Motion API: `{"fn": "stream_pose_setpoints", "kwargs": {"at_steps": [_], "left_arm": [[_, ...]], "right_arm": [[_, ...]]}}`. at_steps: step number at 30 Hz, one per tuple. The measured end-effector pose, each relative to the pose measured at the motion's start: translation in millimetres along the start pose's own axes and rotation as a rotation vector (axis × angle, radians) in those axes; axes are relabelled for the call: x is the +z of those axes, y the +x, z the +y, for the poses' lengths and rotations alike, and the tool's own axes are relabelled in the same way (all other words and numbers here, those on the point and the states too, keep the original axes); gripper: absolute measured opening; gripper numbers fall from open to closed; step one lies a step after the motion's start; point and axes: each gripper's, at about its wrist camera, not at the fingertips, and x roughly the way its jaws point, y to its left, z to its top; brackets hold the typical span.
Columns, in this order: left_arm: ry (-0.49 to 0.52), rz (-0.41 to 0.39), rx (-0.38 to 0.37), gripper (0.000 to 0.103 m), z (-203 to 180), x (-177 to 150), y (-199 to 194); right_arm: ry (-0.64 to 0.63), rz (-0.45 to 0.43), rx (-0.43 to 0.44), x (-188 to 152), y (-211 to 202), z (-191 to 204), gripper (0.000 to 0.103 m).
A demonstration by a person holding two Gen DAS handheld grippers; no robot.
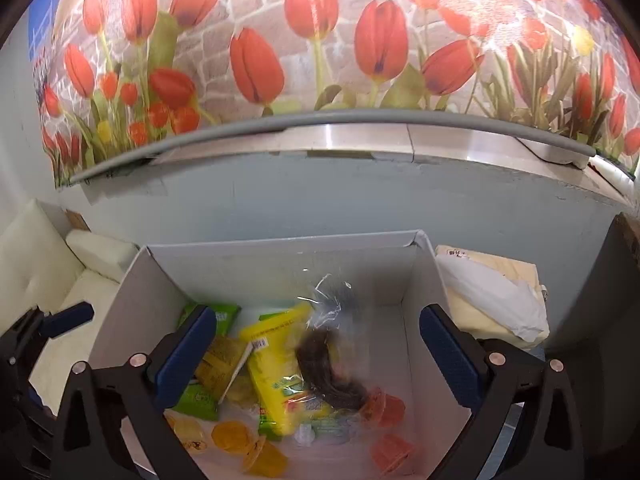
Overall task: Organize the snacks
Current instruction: 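Lower both bags into the white box and open both grippers, then grasp the cartoon-lid jelly cup with the right gripper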
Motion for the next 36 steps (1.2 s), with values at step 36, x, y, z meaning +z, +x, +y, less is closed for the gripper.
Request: {"fn": "stream_pose_setpoints", "kwargs": {"at_steps": [36], "left_arm": [[-0.119,0.069,-0.027,0.103,-12,-195,-136]], "right_arm": [[-0.139,0.166,0.169,-218,-69,78,0.103]]}}
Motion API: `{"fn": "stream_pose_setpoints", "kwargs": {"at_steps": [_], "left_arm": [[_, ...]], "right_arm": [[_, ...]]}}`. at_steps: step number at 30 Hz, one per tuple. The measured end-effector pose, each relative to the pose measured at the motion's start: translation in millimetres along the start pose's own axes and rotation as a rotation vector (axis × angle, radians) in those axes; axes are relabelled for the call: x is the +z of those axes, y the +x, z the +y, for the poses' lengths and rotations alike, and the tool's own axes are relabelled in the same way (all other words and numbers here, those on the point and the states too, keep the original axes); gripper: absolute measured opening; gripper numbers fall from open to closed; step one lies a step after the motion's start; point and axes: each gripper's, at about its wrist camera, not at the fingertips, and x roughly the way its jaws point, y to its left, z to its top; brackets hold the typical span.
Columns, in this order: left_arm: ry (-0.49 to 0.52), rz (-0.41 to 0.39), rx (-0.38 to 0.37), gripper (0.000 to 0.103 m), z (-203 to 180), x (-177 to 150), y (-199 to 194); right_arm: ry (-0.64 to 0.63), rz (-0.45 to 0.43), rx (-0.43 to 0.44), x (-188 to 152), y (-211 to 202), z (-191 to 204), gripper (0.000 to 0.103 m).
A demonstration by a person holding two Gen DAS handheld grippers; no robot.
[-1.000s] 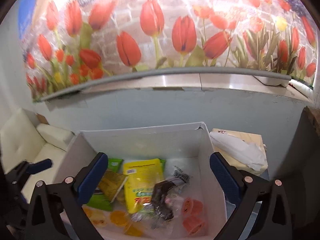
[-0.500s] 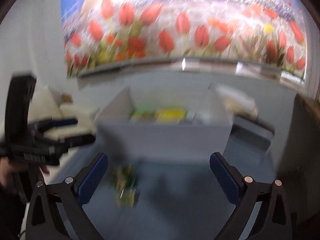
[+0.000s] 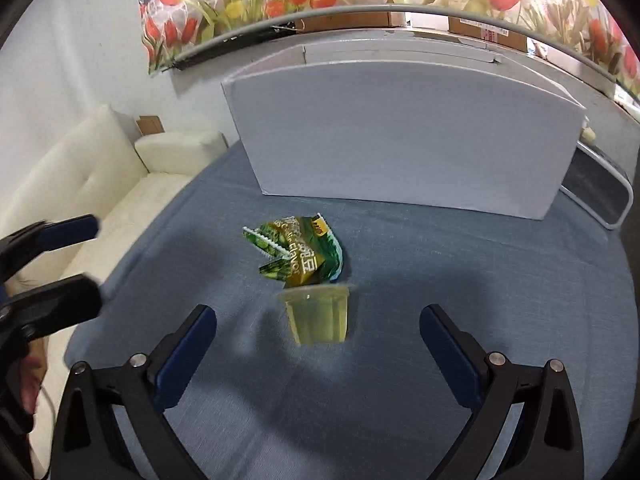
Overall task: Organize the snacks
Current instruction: 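Grasp the cartoon-lid jelly cup with the right gripper, then carry the jelly cup into the box with the right gripper while the left gripper drops a green packet in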
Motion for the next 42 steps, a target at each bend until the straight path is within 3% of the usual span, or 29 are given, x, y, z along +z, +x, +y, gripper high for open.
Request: {"fn": "stream_pose_setpoints", "kwargs": {"at_steps": [3,5,7,8,15,24,34,38,41,42], "left_arm": [[0.002,0.002,0.001,0.103,2,0,-2],[0.009,0.000,0.001,0.103,2,1,-2],[0.017,0.006,0.003,0.103,1,2,0],[0.020,0.006,0.008,0.103,1,1,1],[0.022,0.030,0.009,0.103,0,2,13],[0.058,0.058,0.009,0.103,-24,15,48],[0.166,0.108,-0.007,0.103,-69,26,108],[0.130,0.137,-0.008,0.103,-68,29,130],[0.128,0.131,0.002,0.083,-67,29,135],[0.132,0.123,0.010,0.071,-67,30,135]], "right_arm": [[-0.003,0.005,0.015,2,8,2,0.103],[-0.024,0.011,0.009,3,11,5,0.097],[-0.039,0.039,-0.003,4,19,7,0.055],[-0.042,0.046,-0.004,4,21,6,0.051],[-0.014,-0.015,0.042,-3,0,-4,0.046],[0.034,-0.072,0.020,-21,-37,-28,0.046],[0.108,-0.183,0.008,-48,-111,-49,0.046],[0.106,-0.201,0.009,-53,-123,-48,0.046],[0.108,-0.193,0.012,-57,-122,-51,0.046],[0.111,-0.191,0.010,-58,-121,-51,0.046]]}}
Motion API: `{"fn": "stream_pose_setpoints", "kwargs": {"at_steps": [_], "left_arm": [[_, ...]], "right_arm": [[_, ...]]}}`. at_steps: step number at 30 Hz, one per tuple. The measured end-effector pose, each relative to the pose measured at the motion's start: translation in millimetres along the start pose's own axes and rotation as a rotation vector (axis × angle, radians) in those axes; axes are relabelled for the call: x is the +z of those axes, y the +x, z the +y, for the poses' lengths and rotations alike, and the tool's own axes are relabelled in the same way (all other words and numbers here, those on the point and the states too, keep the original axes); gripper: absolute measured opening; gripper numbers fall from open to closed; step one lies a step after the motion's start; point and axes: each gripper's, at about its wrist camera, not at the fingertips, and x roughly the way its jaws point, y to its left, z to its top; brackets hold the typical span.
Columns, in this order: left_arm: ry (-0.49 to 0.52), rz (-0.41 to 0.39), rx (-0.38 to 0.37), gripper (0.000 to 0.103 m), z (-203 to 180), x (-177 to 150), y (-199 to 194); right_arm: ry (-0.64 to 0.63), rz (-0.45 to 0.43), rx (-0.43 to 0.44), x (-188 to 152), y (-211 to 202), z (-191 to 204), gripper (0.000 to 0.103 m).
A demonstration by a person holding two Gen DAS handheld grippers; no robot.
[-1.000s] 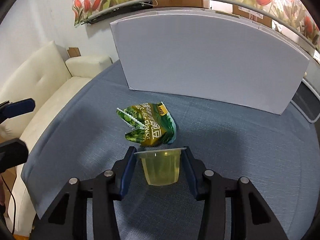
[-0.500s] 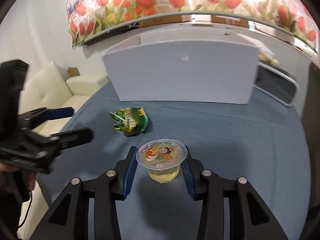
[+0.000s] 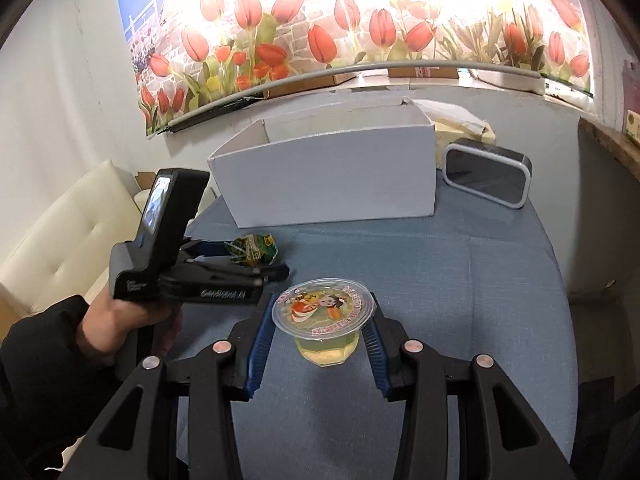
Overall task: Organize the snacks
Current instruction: 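Carry the jelly cup into the box with the right gripper while the left gripper drops a green packet in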
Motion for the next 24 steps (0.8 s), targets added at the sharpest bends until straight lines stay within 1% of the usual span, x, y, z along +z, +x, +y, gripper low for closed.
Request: {"fn": "stream_pose_setpoints", "kwargs": {"at_steps": [1,4,11,15,19,24], "left_arm": [[-0.006,-0.004,-0.011,0.064,2,1,-2],[-0.036,-0.002,-0.046,0.062,8,0,-9],[-0.004,-0.082,-0.067,0.062,1,-1,-44],[0.001,-0.149,-0.077,0.062,-2,4,-77],[-0.022,-0.224,-0.084,0.062,4,24,-111],[-0.057,-0.278,-0.076,0.063,22,64,-132]], "right_arm": [[0.009,-0.001,0.005,-1,0,-1,0.046],[0.019,-0.004,0.014,-3,2,-2,0.046],[0.027,0.004,0.038,-2,13,1,0.046],[0.012,-0.014,0.046,11,15,4,0.046],[-0.020,-0.058,0.046,43,20,9,0.046],[-0.047,-0.109,0.040,106,41,12,0.046]]}}
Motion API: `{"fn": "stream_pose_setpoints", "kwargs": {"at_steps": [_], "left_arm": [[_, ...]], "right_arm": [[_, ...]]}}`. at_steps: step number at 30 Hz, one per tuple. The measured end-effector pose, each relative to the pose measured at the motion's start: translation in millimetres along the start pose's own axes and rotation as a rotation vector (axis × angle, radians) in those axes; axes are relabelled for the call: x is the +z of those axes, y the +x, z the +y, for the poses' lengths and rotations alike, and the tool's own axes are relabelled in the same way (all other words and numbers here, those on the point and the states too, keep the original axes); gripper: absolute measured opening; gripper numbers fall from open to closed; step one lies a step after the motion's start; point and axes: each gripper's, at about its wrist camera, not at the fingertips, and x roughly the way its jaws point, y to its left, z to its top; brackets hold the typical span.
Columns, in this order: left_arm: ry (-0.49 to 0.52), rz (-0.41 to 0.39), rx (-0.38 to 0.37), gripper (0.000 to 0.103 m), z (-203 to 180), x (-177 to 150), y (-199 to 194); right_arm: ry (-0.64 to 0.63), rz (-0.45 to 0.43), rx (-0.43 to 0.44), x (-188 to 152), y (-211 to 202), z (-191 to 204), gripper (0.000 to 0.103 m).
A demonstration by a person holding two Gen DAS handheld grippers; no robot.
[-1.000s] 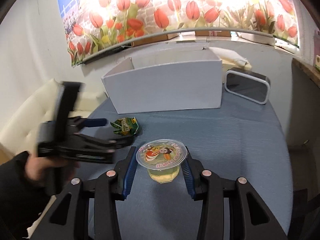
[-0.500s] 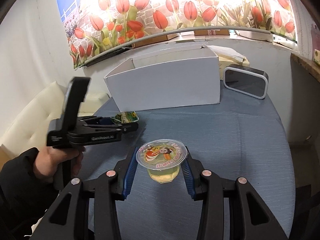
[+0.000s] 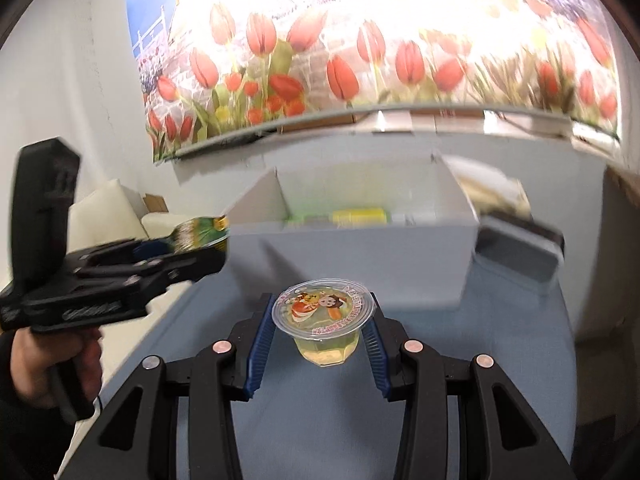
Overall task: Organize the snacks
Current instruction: 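Carry the jelly cup into the box with the right gripper while the left gripper drops a green packet in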
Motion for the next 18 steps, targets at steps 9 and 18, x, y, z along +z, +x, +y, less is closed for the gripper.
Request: {"fn": "stream_pose_setpoints", "kwargs": {"at_steps": [9,18], "left_arm": [[0.030,0.013,0.031,0.063,32,64,60],[0.017,0.050,0.104,0.103,45,64,96]], "right_arm": [[-0.013,0.028,-0.096,84,86,-29,0.046],[0.037,0.005,-0.136,85,102,-64,0.103]]}}
